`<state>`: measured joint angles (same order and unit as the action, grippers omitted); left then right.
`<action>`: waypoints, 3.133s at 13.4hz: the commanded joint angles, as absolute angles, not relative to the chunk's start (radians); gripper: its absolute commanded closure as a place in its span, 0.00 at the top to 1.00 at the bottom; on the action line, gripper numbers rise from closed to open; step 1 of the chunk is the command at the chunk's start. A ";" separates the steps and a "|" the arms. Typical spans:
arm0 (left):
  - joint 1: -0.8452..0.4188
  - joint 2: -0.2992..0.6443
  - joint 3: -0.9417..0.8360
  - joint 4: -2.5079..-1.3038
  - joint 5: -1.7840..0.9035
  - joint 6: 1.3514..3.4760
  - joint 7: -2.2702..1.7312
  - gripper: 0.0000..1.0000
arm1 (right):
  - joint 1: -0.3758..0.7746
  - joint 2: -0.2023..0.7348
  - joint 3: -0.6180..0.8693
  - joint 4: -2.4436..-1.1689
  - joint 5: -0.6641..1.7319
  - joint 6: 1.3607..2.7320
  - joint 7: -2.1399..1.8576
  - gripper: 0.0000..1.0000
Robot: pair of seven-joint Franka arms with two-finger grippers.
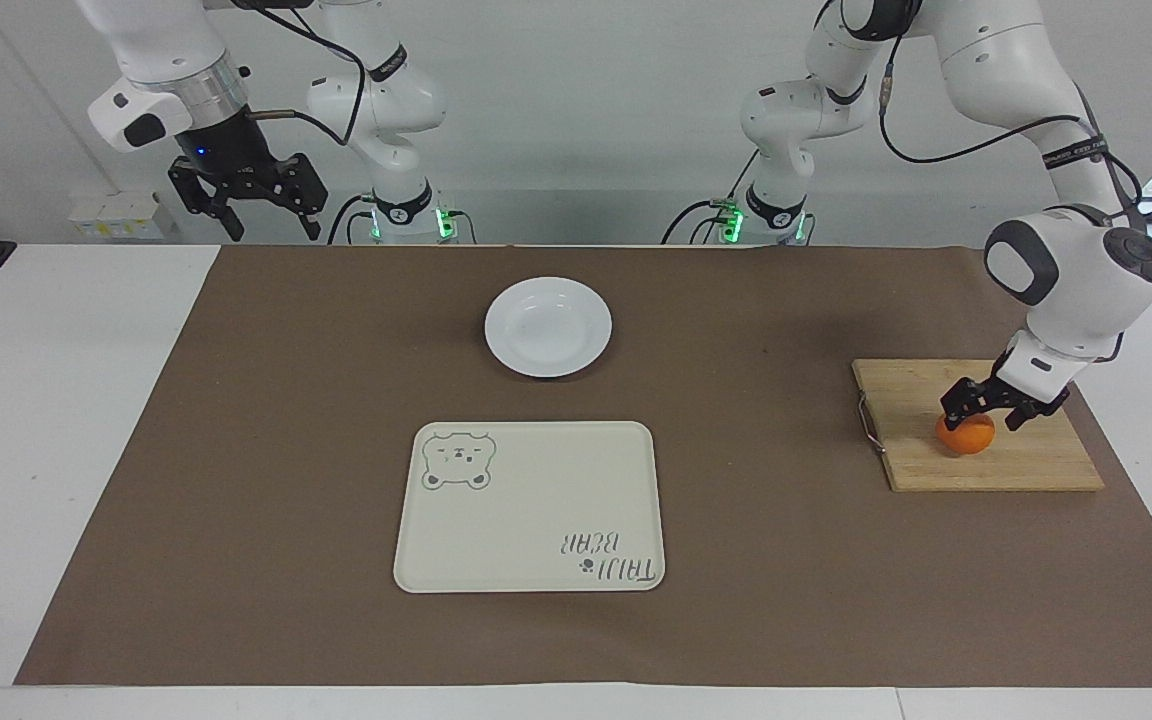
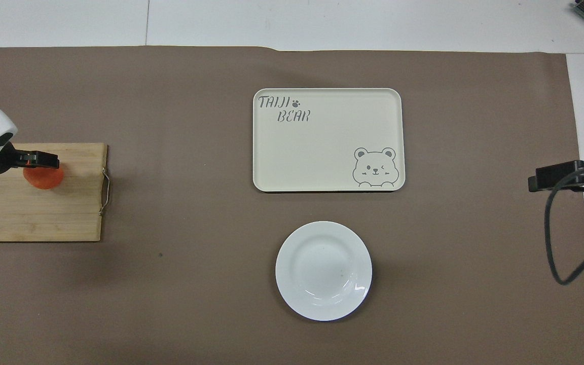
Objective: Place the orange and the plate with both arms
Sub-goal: 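Lower the left gripper onto the orange and close it, then lift the orange with the left gripper and carry it over the plate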
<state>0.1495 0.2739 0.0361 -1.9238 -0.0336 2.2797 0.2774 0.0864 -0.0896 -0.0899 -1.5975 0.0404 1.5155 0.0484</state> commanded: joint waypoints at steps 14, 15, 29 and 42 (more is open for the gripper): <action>-0.164 0.202 0.005 -1.911 -0.075 2.341 0.068 0.00 | 0.077 -0.095 -0.091 -1.595 0.061 1.502 0.031 1.00; -0.226 0.202 0.005 -1.913 -0.077 2.341 0.008 0.00 | 0.077 -0.095 -0.091 -1.595 0.061 1.502 0.031 1.00; -0.865 0.189 -0.002 -1.988 -0.137 2.332 -0.351 0.00 | 0.077 -0.095 -0.091 -1.594 0.061 1.502 0.032 1.00; -0.924 0.219 -0.002 -2.010 -0.169 2.338 -0.334 1.00 | 0.077 -0.095 -0.091 -1.594 0.061 1.502 0.031 1.00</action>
<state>-0.9135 0.2371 -0.0215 -2.0061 -0.1478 2.3339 -0.3546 0.0863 -0.0896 -0.0899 -1.5975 0.0405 1.5150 0.0484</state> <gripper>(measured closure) 0.000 0.000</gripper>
